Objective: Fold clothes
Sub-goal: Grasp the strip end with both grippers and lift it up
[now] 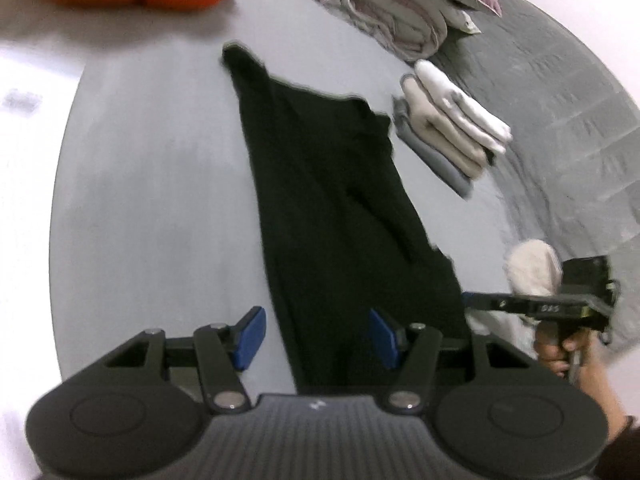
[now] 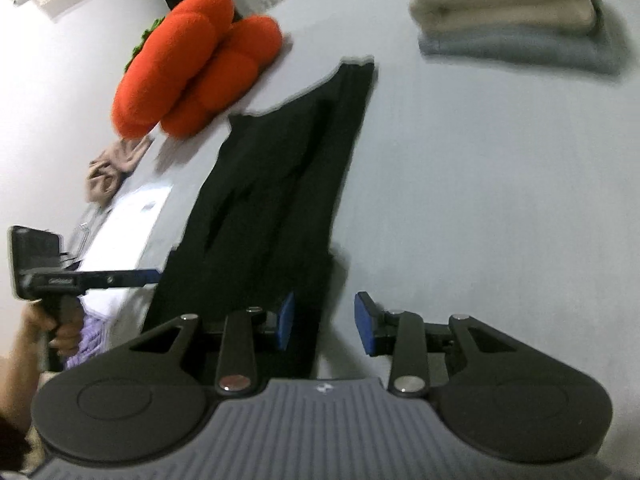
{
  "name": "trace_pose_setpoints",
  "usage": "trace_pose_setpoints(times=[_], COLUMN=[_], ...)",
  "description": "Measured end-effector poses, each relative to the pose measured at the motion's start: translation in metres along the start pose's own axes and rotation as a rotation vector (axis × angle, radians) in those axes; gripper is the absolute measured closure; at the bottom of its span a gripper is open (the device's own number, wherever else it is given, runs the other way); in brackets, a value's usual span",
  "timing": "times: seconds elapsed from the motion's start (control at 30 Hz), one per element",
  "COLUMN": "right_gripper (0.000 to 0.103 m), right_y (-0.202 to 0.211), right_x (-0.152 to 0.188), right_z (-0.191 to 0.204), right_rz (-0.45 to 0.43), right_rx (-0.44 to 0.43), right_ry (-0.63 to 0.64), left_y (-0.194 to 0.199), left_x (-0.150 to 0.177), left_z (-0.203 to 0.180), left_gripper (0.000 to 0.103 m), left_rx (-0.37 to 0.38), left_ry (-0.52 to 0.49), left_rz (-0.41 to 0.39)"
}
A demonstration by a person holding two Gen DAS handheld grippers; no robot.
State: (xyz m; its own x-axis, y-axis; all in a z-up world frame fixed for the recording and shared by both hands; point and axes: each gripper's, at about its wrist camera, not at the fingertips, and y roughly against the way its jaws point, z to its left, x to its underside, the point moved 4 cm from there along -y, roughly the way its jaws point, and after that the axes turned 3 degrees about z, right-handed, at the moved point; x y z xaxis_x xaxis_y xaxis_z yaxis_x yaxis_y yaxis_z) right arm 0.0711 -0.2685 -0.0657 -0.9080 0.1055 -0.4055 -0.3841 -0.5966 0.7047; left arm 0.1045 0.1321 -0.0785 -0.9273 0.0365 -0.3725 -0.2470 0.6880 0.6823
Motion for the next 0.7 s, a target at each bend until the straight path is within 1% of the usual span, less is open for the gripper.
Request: trace_pose_setpoints(times=[0.13, 0.2, 0.27, 0.33, 0.43, 0.53, 0.63, 0.67, 0.7], right_gripper=[0.065, 0.065, 0.065, 0.065, 0.065, 0.067, 0.076, 0.081, 0.088], right_y=[0.015, 0.017, 0.016, 0.013, 0.007, -0.005, -0.014, -0.016, -0.018], right_x=[0.037, 0.051, 0.062, 0.066, 0.070, 0.067, 0.064, 0.063, 0.063], right_z=[0.000, 0.001, 0.001, 0.001, 0.001, -0.001, -0.003, -0.003, -0.003], right_rz=[0.107, 0.144, 0.170, 0.175, 0.180, 0.180, 0.166, 0.161, 0.158], right_rx=[-0.092, -0.113, -0.131, -0.150, -0.185, -0.240, -0.279, -0.286, -0.288], right_ry=[-0.093, -0.125, -0.153, -0.181, -0.225, -0.279, -0.328, -0.337, -0.344], left_y=[0.002, 0.002, 0.000, -0.004, -0.011, -0.020, -0.026, -0.028, -0.030], left_x=[0.031, 0.045, 0.055, 0.064, 0.071, 0.072, 0.071, 0.071, 0.071], left_z=[0.011, 0.016, 0.020, 0.024, 0.023, 0.016, 0.011, 0.010, 0.009], left_gripper=[0.045, 0.045, 0.046, 0.047, 0.049, 0.049, 0.051, 0.052, 0.054], left_rx=[0.059, 0.114, 0.164, 0.202, 0.238, 0.264, 0.275, 0.278, 0.278], left_ry=[0.085, 0.134, 0.179, 0.219, 0.237, 0.237, 0.236, 0.236, 0.236], left_rz=[0.118, 0.143, 0.149, 0.140, 0.126, 0.123, 0.127, 0.127, 0.125])
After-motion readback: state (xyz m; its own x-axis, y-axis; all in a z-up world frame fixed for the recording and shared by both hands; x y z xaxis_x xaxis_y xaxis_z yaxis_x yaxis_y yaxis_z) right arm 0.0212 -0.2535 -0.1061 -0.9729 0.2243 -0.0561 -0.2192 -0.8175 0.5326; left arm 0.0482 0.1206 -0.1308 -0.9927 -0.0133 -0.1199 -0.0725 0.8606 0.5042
